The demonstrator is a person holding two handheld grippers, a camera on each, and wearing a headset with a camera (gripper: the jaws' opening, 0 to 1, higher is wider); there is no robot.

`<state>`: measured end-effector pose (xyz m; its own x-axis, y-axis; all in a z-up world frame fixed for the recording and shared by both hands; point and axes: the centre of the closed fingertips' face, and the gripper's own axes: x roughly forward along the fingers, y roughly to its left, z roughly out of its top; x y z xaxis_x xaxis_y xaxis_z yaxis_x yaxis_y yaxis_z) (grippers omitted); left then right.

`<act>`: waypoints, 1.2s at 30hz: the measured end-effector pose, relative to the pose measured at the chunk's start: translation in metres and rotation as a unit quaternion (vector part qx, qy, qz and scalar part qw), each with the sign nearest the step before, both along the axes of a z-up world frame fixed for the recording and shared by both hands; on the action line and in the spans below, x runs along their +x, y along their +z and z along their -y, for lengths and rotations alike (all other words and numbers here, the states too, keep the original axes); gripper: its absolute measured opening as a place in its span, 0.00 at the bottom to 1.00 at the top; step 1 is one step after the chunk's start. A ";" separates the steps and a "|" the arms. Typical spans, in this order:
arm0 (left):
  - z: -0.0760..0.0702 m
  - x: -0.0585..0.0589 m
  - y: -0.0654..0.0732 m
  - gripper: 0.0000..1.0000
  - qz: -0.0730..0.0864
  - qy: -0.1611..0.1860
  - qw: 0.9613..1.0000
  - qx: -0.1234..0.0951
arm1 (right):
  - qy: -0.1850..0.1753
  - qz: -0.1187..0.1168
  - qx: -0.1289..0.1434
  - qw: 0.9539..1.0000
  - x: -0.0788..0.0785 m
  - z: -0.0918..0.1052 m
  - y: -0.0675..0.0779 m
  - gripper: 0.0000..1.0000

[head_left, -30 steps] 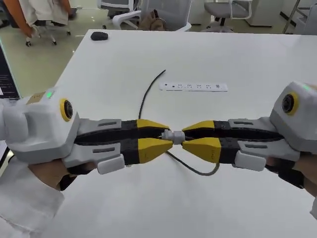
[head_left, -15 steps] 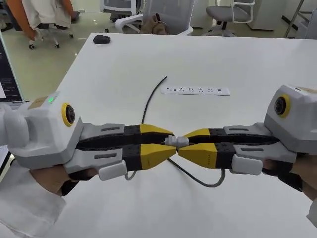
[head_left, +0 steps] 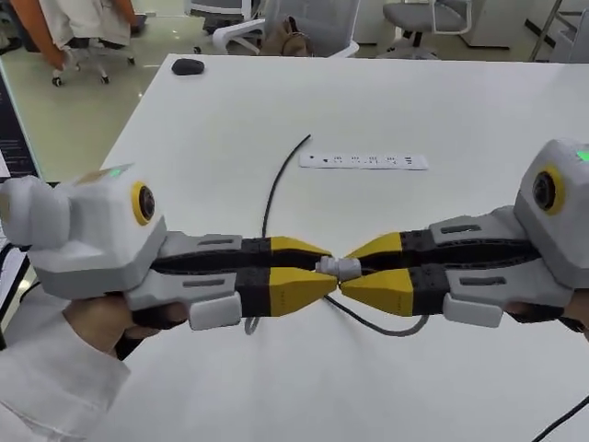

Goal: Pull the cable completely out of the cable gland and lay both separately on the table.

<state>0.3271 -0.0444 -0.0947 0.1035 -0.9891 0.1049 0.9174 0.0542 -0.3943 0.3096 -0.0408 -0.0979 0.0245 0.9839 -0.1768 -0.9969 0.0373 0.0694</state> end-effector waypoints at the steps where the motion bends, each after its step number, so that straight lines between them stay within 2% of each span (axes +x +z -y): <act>1: 0.000 0.002 0.000 0.14 -0.014 0.000 1.000 -0.005 | -0.002 0.009 -0.002 1.000 0.001 0.000 0.000 0.08; 2: 0.000 0.003 0.001 0.14 -0.027 -0.003 1.000 -0.011 | -0.001 0.015 -0.004 1.000 0.001 0.000 -0.001 0.07; 3: 0.000 0.002 0.004 0.14 -0.047 -0.006 0.999 -0.025 | -0.006 0.039 -0.043 0.998 0.004 0.006 -0.013 0.05; 4: -0.001 0.006 -0.002 0.14 -0.031 0.000 0.999 -0.013 | -0.001 0.064 -0.024 0.998 0.009 0.000 -0.008 0.00; 5: -0.003 0.009 -0.005 0.14 -0.011 0.011 1.000 0.008 | 0.026 0.076 0.003 0.997 0.005 -0.014 -0.004 0.00; 6: 0.000 0.006 0.003 0.14 0.024 0.007 1.000 -0.003 | 0.012 0.024 -0.007 1.000 0.008 -0.013 -0.014 0.00; 7: 0.001 0.008 0.002 0.14 0.043 0.024 0.999 0.015 | 0.007 -0.023 0.007 1.000 0.012 -0.012 -0.018 0.01; 8: 0.001 0.011 0.003 0.14 0.046 0.033 0.998 0.014 | -0.015 -0.029 0.009 0.999 0.020 -0.013 -0.021 0.01; 9: 0.000 0.009 0.005 0.14 0.042 0.023 0.999 0.012 | -0.008 -0.025 0.020 0.999 0.018 -0.015 -0.020 0.01; 11: 0.000 0.010 0.008 0.15 0.059 0.025 0.998 0.012 | -0.009 -0.048 0.039 0.998 0.019 -0.014 -0.014 0.02; 15: -0.005 0.012 0.008 0.15 0.065 0.027 0.997 0.017 | -0.009 -0.077 0.085 0.993 0.020 -0.005 0.005 0.18; 19: -0.009 0.015 0.012 0.15 0.069 0.035 0.997 0.006 | -0.007 -0.081 0.071 0.994 0.019 0.000 0.005 0.18; 21: -0.007 0.014 0.012 0.15 0.074 0.034 0.997 0.007 | -0.009 -0.086 0.075 0.993 0.018 0.000 0.007 0.21; 22: -0.005 0.013 0.011 0.15 0.077 0.032 0.996 0.010 | -0.005 -0.092 0.079 0.993 0.016 -0.002 0.009 0.20; 25: 0.000 0.009 0.009 0.15 0.083 0.025 0.996 0.013 | -0.007 -0.089 0.085 0.992 0.016 -0.003 0.012 0.12; 28: -0.001 0.010 0.009 0.15 0.088 0.030 0.996 0.013 | -0.002 -0.103 0.079 0.992 0.016 -0.002 0.008 0.12; 31: -0.002 0.011 0.011 0.15 0.091 0.035 0.995 0.007 | -0.001 -0.094 0.073 0.993 0.015 -0.001 0.008 0.11; 32: -0.003 0.011 0.013 0.15 0.089 0.036 0.995 0.001 | -0.002 -0.083 0.081 0.993 0.015 -0.001 0.013 0.11; 33: -0.003 0.011 0.016 0.15 0.088 0.036 0.995 -0.005 | -0.001 -0.083 0.083 0.993 0.015 -0.001 0.015 0.11; 34: -0.003 0.011 0.018 0.15 0.088 0.035 0.995 -0.009 | -0.001 -0.090 0.088 0.992 0.015 0.000 0.017 0.11; 35: -0.003 0.011 0.018 0.15 0.089 0.036 0.995 -0.009 | -0.002 -0.107 0.088 0.990 0.016 0.000 0.018 0.10; 36: -0.002 0.013 0.018 0.15 0.085 0.037 0.996 -0.004 | -0.003 -0.104 0.084 0.991 0.017 0.000 0.018 0.10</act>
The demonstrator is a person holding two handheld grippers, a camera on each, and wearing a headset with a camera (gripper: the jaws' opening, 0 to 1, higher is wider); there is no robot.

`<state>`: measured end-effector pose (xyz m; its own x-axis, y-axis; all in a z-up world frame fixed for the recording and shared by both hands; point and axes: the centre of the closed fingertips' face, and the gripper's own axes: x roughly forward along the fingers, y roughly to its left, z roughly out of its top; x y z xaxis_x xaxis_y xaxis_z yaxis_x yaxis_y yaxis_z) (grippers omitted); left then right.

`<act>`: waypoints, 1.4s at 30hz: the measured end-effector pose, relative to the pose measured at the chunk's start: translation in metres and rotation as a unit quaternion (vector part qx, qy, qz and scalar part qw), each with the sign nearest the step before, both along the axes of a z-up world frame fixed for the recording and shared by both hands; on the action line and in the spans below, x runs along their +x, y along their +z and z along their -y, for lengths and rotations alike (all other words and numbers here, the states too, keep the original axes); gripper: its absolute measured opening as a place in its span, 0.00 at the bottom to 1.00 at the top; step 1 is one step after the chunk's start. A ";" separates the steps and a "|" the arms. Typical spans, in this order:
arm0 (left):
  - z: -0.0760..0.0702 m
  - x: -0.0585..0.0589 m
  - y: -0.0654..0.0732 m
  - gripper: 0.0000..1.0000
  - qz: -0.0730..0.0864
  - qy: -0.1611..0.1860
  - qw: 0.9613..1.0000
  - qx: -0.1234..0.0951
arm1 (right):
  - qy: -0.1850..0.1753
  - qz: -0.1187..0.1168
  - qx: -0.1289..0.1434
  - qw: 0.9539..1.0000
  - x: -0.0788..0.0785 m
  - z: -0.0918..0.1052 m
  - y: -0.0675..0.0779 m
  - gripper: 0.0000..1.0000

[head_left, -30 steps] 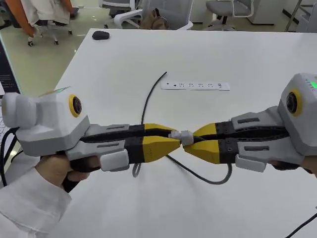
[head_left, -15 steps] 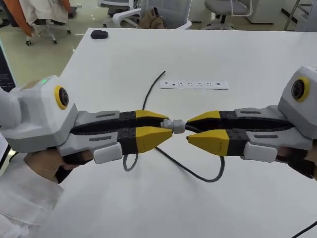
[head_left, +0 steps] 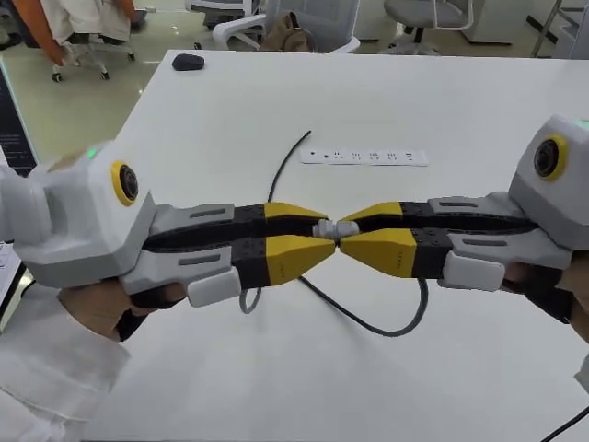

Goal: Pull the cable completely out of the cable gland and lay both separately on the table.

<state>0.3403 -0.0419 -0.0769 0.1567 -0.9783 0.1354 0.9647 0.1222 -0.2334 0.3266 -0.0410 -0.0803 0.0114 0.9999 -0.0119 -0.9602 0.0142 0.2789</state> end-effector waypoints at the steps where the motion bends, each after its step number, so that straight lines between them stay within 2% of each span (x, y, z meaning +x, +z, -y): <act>1: 0.000 0.001 -0.002 0.15 -0.006 -0.002 1.000 0.007 | -0.003 0.005 -0.009 1.000 0.000 0.000 -0.003 0.09; 5: 0.001 -0.004 -0.009 0.14 -0.042 -0.026 0.998 0.026 | -0.001 0.011 -0.035 0.999 -0.006 -0.001 -0.006 0.07; 6: 0.002 -0.006 -0.009 0.14 -0.053 -0.030 0.998 0.028 | 0.001 0.019 -0.041 0.999 -0.008 0.000 -0.006 0.07; 7: 0.002 -0.007 -0.008 0.14 -0.072 -0.036 0.997 0.021 | 0.002 0.028 -0.041 0.999 -0.011 0.000 -0.005 0.06; 8: 0.001 -0.008 -0.008 0.14 -0.077 -0.038 0.996 0.021 | 0.001 0.033 -0.040 0.999 -0.011 0.001 -0.005 0.06; 10: 0.000 -0.011 -0.004 0.13 -0.117 -0.057 0.992 -0.003 | 0.008 0.065 -0.024 0.998 -0.013 -0.001 0.002 0.06; 11: 0.000 -0.010 -0.004 0.13 -0.126 -0.059 0.990 -0.008 | 0.007 0.065 -0.025 0.998 -0.013 -0.001 0.001 0.06; 12: 0.000 -0.008 -0.005 0.13 -0.129 -0.059 0.990 -0.007 | 0.007 0.072 -0.027 0.997 -0.013 -0.001 0.001 0.06; 13: 0.000 -0.009 -0.006 0.13 -0.131 -0.064 0.989 -0.005 | 0.013 0.087 -0.030 0.996 -0.015 -0.002 0.000 0.06; 14: 0.000 -0.011 -0.006 0.13 -0.148 -0.074 0.986 -0.007 | 0.013 0.106 -0.027 0.994 -0.015 -0.002 0.002 0.06; 15: 0.000 -0.014 -0.007 0.13 -0.165 -0.084 0.983 -0.004 | 0.014 0.109 -0.029 0.994 -0.017 -0.003 0.001 0.06; 16: 0.001 -0.012 -0.006 0.13 -0.156 -0.084 0.984 -0.004 | 0.017 0.113 -0.029 0.993 -0.019 -0.003 0.001 0.07; 17: 0.002 -0.013 -0.006 0.14 -0.154 -0.085 0.984 -0.002 | 0.018 0.125 -0.029 0.992 -0.019 -0.003 0.001 0.07; 18: 0.002 -0.013 -0.007 0.14 -0.165 -0.091 0.982 0.002 | 0.015 0.148 -0.031 0.988 -0.019 -0.003 0.000 0.07; 19: 0.002 -0.014 -0.008 0.14 -0.171 -0.095 0.981 0.003 | 0.015 0.157 -0.034 0.987 -0.019 -0.003 -0.001 0.07; 21: 0.002 -0.012 -0.010 0.14 -0.159 -0.089 0.983 0.010 | 0.009 0.159 -0.039 0.986 -0.018 -0.004 -0.003 0.08; 22: 0.002 -0.009 -0.009 0.14 -0.118 -0.074 0.990 0.012 | 0.002 0.170 -0.036 0.985 -0.015 -0.004 -0.004 0.09; 23: 0.001 -0.008 -0.006 0.14 -0.089 -0.066 0.994 0.009 | -0.001 0.179 -0.023 0.984 -0.013 -0.004 -0.002 0.10; 24: 0.001 -0.007 -0.004 0.15 -0.058 -0.052 0.997 0.016 | -0.008 0.139 -0.004 0.990 -0.009 -0.004 0.001 0.11; 25: 0.001 -0.007 -0.003 0.15 -0.035 -0.044 0.998 0.022 | -0.006 0.072 -0.001 0.997 -0.009 -0.003 -0.001 0.12; 26: 0.002 -0.008 0.001 0.15 -0.003 -0.037 0.999 0.022 | -0.009 -0.014 0.011 1.000 -0.004 0.000 -0.001 0.15; 27: 0.001 -0.007 0.002 0.15 0.008 -0.032 0.999 0.024 | -0.009 -0.035 0.020 0.999 -0.001 0.000 0.000 0.24; 28: 0.000 -0.003 0.006 0.15 0.041 -0.010 0.999 0.029 | -0.023 -0.079 0.043 0.996 0.006 0.003 0.004 0.37; 29: -0.001 -0.004 0.008 0.15 0.056 -0.007 0.998 0.031 | -0.029 -0.091 0.056 0.994 0.011 0.006 0.006 0.38; 30: -0.002 -0.004 0.010 0.15 0.079 0.001 0.996 0.037 | -0.021 -0.091 0.064 0.994 0.010 0.008 0.008 0.30; 31: -0.003 -0.003 0.012 0.15 0.095 0.008 0.995 0.039 | -0.022 -0.078 0.058 0.995 0.011 0.012 0.005 0.18; 32: -0.003 -0.003 0.013 0.15 0.118 0.014 0.992 0.051 | -0.022 -0.074 0.059 0.995 0.010 0.013 0.005 0.16; 35: -0.001 -0.010 0.013 0.15 0.138 0.006 0.989 0.059 | -0.014 -0.084 0.049 0.995 0.007 0.010 0.004 0.25; 36: 0.000 -0.011 0.011 0.16 0.137 0.004 0.989 0.062 | -0.005 -0.088 0.053 0.995 0.003 0.009 0.006 0.25; 40: 0.003 -0.011 0.005 0.16 0.132 0.001 0.989 0.066 | 0.005 -0.088 0.055 0.995 -0.002 0.005 0.007 0.15; 42: 0.003 -0.012 0.004 0.16 0.127 0.000 0.990 0.063 | 0.006 -0.086 0.054 0.995 -0.003 0.004 0.007 0.13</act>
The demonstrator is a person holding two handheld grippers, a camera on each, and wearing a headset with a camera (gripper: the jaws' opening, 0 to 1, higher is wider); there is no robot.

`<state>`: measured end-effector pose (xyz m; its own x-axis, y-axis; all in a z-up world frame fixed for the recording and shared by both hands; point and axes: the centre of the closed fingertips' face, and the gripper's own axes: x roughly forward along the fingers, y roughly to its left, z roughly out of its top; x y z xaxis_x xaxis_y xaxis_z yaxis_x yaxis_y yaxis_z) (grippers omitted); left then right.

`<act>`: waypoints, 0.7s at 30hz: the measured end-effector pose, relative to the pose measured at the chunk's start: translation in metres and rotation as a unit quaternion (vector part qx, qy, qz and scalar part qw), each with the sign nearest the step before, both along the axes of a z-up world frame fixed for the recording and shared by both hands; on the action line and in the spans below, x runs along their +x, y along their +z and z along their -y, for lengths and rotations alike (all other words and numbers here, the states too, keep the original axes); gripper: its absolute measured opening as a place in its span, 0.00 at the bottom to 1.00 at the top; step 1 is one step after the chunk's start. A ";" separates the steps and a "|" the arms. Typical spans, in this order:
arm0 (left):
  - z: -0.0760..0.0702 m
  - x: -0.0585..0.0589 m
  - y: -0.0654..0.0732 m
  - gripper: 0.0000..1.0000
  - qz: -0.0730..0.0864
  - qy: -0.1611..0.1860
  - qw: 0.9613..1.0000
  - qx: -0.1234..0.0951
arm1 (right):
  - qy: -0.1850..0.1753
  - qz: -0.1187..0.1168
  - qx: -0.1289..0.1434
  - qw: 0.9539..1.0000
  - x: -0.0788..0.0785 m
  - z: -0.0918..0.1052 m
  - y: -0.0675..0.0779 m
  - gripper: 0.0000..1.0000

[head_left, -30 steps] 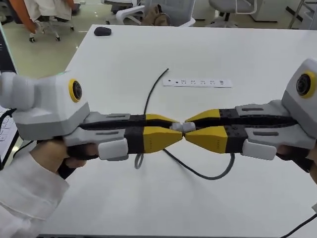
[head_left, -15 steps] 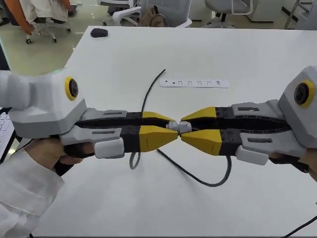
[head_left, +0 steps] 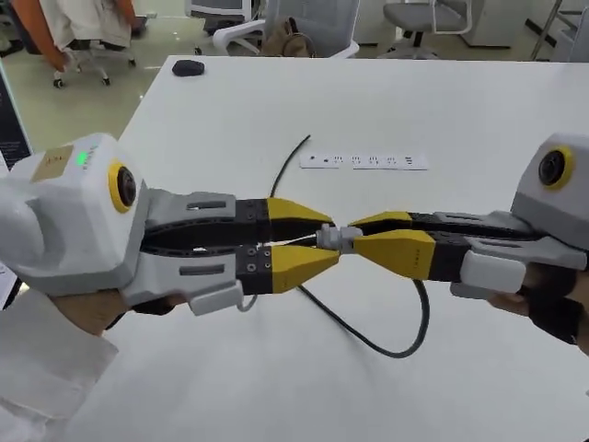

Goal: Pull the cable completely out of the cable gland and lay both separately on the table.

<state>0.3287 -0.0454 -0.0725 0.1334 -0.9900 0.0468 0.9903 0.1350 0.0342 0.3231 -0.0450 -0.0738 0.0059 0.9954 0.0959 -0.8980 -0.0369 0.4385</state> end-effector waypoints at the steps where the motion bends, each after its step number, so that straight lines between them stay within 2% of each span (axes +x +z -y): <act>1: 0.000 0.000 0.000 0.16 -0.001 0.000 1.000 -0.002 | 0.000 -0.002 -0.003 1.000 0.000 0.000 -0.001 0.11; 5: 0.001 0.000 0.000 0.16 0.000 0.001 1.000 -0.001 | 0.004 -0.006 -0.008 1.000 -0.001 0.001 -0.002 0.11; 7: 0.001 0.000 0.000 0.16 0.000 0.001 1.000 -0.002 | 0.004 0.001 -0.010 1.000 -0.001 0.001 -0.001 0.11; 8: 0.001 0.001 0.001 0.16 -0.004 0.002 1.000 -0.005 | 0.003 0.005 -0.011 1.000 -0.001 0.001 0.000 0.11; 10: 0.001 0.002 0.003 0.16 -0.028 -0.003 1.000 -0.012 | 0.007 0.001 -0.012 1.000 -0.002 0.001 0.001 0.10; 11: 0.000 0.003 0.004 0.16 -0.031 -0.002 0.999 -0.014 | 0.007 0.006 -0.011 1.000 -0.002 0.001 0.002 0.10; 12: 0.000 0.003 0.004 0.15 -0.034 -0.003 0.999 -0.012 | 0.003 0.028 -0.014 1.000 -0.002 0.001 0.003 0.09; 13: 0.000 0.003 0.003 0.15 -0.039 -0.004 0.999 -0.009 | 0.002 0.036 -0.021 0.999 -0.003 0.000 0.001 0.09; 14: -0.001 0.003 0.000 0.15 -0.057 -0.006 0.998 -0.004 | 0.000 0.053 -0.033 0.998 -0.003 -0.001 0.000 0.09; 15: -0.001 0.002 -0.001 0.15 -0.071 -0.009 0.997 -0.004 | 0.001 0.057 -0.034 0.998 -0.004 -0.001 0.000 0.09; 17: -0.002 0.002 0.002 0.15 -0.078 -0.012 0.997 -0.016 | 0.002 0.063 -0.030 0.998 -0.006 -0.002 0.002 0.09; 19: -0.004 0.002 0.007 0.15 -0.151 -0.020 0.987 -0.051 | -0.006 0.102 -0.021 0.995 -0.007 -0.002 0.009 0.09; 20: -0.004 0.003 0.008 0.15 -0.157 -0.023 0.986 -0.059 | -0.005 0.108 -0.020 0.994 -0.008 -0.002 0.010 0.09; 21: -0.004 0.003 0.007 0.15 -0.174 -0.024 0.983 -0.062 | -0.007 0.142 -0.028 0.989 -0.008 -0.002 0.010 0.09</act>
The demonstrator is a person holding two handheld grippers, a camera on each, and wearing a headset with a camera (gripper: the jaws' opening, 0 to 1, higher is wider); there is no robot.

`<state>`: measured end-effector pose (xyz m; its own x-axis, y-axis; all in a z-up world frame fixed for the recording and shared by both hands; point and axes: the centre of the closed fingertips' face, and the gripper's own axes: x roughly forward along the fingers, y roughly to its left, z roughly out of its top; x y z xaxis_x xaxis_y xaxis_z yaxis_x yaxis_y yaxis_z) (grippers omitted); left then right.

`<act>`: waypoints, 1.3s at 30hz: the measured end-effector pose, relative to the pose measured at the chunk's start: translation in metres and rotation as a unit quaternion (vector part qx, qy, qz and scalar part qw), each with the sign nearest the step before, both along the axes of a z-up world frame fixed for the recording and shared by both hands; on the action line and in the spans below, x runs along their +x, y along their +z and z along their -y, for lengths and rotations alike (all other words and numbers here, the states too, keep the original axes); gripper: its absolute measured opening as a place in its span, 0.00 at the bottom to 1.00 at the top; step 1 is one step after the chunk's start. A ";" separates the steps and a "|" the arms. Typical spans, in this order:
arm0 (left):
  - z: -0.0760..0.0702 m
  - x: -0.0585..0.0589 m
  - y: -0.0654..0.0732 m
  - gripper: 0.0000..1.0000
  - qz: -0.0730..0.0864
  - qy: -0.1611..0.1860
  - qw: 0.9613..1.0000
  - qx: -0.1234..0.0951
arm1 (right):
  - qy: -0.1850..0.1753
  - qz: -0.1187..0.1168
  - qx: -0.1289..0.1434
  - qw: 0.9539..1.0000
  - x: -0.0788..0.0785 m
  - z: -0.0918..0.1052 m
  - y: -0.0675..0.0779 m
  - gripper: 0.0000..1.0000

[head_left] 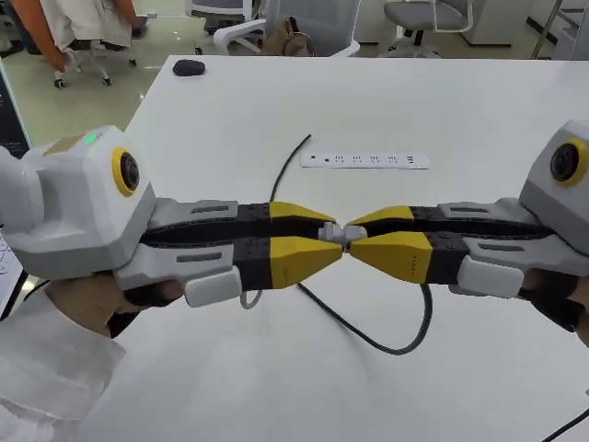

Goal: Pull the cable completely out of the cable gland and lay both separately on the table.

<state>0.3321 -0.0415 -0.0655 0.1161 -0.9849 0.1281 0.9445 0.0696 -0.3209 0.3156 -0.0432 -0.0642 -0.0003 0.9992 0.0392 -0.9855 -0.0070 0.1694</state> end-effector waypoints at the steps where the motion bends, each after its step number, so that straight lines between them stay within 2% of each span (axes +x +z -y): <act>1: 0.000 0.001 -0.003 0.15 -0.011 0.000 1.000 0.003 | -0.004 0.022 -0.009 1.000 0.000 0.000 -0.002 0.09; 2: 0.000 0.001 -0.006 0.15 -0.031 -0.005 0.999 0.006 | -0.005 0.041 -0.017 0.999 0.000 0.000 -0.004 0.09; 3: 0.000 0.002 -0.007 0.15 -0.033 -0.007 0.999 0.007 | -0.004 0.062 -0.024 0.998 -0.002 -0.001 -0.006 0.09; 4: 0.000 0.002 -0.008 0.15 -0.029 -0.008 1.000 0.008 | -0.004 0.068 -0.026 0.997 -0.001 -0.001 -0.007 0.09; 5: 0.000 0.001 -0.008 0.15 -0.030 -0.009 0.999 0.008 | 0.001 0.086 -0.029 0.996 -0.005 -0.002 -0.008 0.09; 8: 0.001 -0.003 -0.010 0.15 -0.035 -0.012 0.999 0.009 | 0.000 0.103 -0.030 0.994 -0.006 -0.002 -0.009 0.10; 11: 0.001 -0.002 -0.011 0.15 -0.025 -0.008 1.000 0.011 | -0.006 0.119 -0.032 0.992 -0.005 -0.003 -0.011 0.10; 14: 0.000 -0.001 -0.011 0.15 -0.012 0.001 1.000 0.012 | -0.012 0.114 -0.033 0.993 -0.001 -0.003 -0.011 0.11; 15: -0.001 0.001 -0.009 0.15 0.000 0.009 1.000 0.008 | -0.017 0.098 -0.026 0.995 0.002 -0.003 -0.010 0.11; 16: -0.001 0.001 -0.008 0.15 0.005 0.011 1.000 0.007 | -0.019 0.068 -0.019 0.997 0.004 -0.003 -0.009 0.12; 17: -0.002 0.002 -0.006 0.15 0.022 0.014 1.000 0.005 | -0.025 0.005 -0.005 1.000 0.010 -0.001 -0.006 0.19; 18: -0.002 0.003 -0.004 0.16 0.046 0.024 0.999 0.007 | -0.035 -0.037 0.020 0.999 0.018 0.001 -0.001 0.26; 19: -0.003 0.003 -0.003 0.16 0.058 0.027 0.998 0.009 | -0.041 -0.077 0.039 0.995 0.024 0.005 0.003 0.30; 21: -0.003 0.002 -0.002 0.16 0.087 0.031 0.996 0.015 | -0.047 -0.105 0.054 0.992 0.031 0.012 0.004 0.24; 22: -0.003 0.002 -0.003 0.16 0.112 0.037 0.993 0.026 | -0.045 -0.119 0.054 0.990 0.031 0.013 0.003 0.24; 24: -0.002 0.000 -0.003 0.16 0.139 0.036 0.989 0.033 | -0.040 -0.147 0.054 0.987 0.031 0.014 0.001 0.30; 25: -0.001 -0.002 -0.003 0.16 0.144 0.035 0.988 0.034 | -0.032 -0.158 0.053 0.985 0.028 0.013 0.000 0.32; 29: 0.002 -0.004 -0.003 0.16 0.159 0.033 0.986 0.037 | -0.014 -0.152 0.039 0.988 0.018 0.007 -0.004 0.28; 31: 0.003 -0.004 -0.004 0.16 0.156 0.032 0.987 0.037 | -0.004 -0.154 0.032 0.988 0.013 0.003 -0.006 0.26; 34: 0.004 -0.003 -0.005 0.16 0.156 0.033 0.987 0.037 | 0.001 -0.152 0.028 0.988 0.011 0.002 -0.008 0.16; 39: 0.002 -0.001 -0.005 0.16 0.157 0.034 0.986 0.040 | 0.009 -0.153 0.023 0.988 0.007 0.002 -0.009 0.12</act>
